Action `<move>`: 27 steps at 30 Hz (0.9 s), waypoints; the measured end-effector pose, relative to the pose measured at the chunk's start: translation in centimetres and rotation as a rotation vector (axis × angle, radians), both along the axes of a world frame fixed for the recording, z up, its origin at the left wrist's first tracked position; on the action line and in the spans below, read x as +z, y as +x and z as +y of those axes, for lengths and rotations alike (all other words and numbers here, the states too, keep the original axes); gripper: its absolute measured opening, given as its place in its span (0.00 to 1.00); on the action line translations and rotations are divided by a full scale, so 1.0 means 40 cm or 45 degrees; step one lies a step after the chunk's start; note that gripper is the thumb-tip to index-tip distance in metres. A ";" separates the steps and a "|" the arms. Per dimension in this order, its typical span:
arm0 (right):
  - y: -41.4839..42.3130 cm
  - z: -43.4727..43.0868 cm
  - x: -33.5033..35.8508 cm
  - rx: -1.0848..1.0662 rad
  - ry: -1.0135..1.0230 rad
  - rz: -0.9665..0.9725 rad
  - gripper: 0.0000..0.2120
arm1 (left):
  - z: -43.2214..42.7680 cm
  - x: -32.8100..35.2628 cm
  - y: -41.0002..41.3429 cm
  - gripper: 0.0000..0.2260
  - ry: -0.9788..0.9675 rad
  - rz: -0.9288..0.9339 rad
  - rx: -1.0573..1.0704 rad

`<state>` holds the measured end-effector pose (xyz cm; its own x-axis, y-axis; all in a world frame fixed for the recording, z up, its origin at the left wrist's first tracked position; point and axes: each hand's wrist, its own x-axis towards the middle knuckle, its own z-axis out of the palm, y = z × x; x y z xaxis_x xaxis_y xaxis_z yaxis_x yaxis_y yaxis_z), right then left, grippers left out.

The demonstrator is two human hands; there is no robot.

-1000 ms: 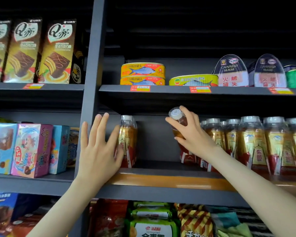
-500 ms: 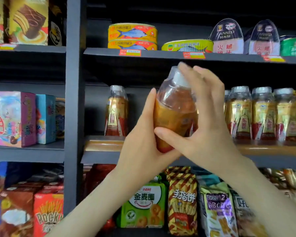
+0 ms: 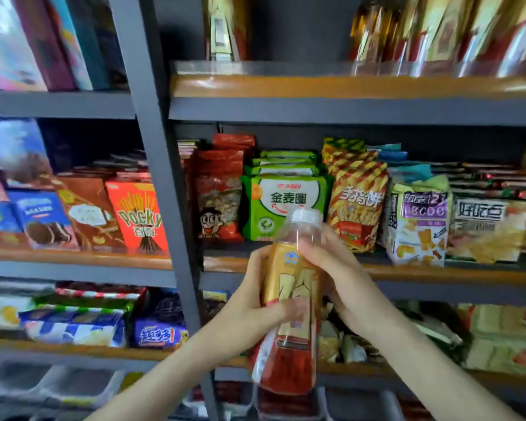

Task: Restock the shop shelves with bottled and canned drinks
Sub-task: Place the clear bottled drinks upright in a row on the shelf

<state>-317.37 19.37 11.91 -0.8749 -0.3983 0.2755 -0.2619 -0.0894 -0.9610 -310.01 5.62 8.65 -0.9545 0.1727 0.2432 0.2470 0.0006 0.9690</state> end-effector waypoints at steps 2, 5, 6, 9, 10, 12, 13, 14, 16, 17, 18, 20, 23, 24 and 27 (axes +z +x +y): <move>0.011 -0.017 -0.048 0.081 0.108 -0.082 0.08 | -0.022 -0.030 0.008 0.32 0.124 -0.243 0.085; 0.047 -0.027 -0.101 0.279 0.017 -0.291 0.22 | -0.063 -0.059 0.040 0.42 0.049 -0.543 0.017; 0.055 -0.031 -0.111 0.307 -0.016 -0.324 0.22 | -0.071 -0.093 0.042 0.36 0.101 -0.553 0.060; 0.071 -0.052 -0.136 0.271 0.030 -0.343 0.23 | -0.056 -0.101 0.036 0.07 0.239 -0.515 0.350; 0.075 -0.060 -0.142 0.232 0.077 -0.343 0.23 | -0.051 -0.092 0.046 0.10 0.341 -0.558 0.381; 0.077 -0.075 -0.163 0.118 0.233 -0.300 0.21 | -0.069 -0.087 0.077 0.23 0.448 -0.571 0.326; 0.078 -0.079 -0.174 0.070 0.322 -0.276 0.17 | -0.079 -0.094 0.083 0.27 0.383 -0.603 0.333; 0.079 -0.083 -0.183 0.046 0.398 -0.270 0.11 | -0.091 -0.105 0.081 0.31 0.283 -0.652 0.356; 0.092 -0.094 -0.195 0.121 0.448 -0.341 0.07 | -0.102 -0.115 0.084 0.39 0.044 -0.702 0.400; 0.101 -0.098 -0.203 0.187 0.436 -0.420 0.08 | -0.102 -0.116 0.093 0.41 -0.110 -0.696 0.409; 0.109 -0.102 -0.211 0.243 0.416 -0.506 0.10 | -0.105 -0.125 0.100 0.43 -0.285 -0.677 0.420; 0.123 -0.110 -0.226 0.313 0.377 -0.615 0.11 | -0.111 -0.139 0.109 0.44 -0.558 -0.668 0.371; 0.128 -0.108 -0.246 0.338 0.264 -0.775 0.14 | -0.120 -0.138 0.128 0.38 -0.559 -0.687 0.234; 0.125 -0.101 -0.253 0.354 0.213 -0.827 0.16 | -0.125 -0.137 0.134 0.36 -0.471 -0.685 0.209; 0.114 -0.074 -0.272 0.394 0.096 -0.927 0.26 | -0.143 -0.152 0.133 0.26 -0.131 -0.674 0.274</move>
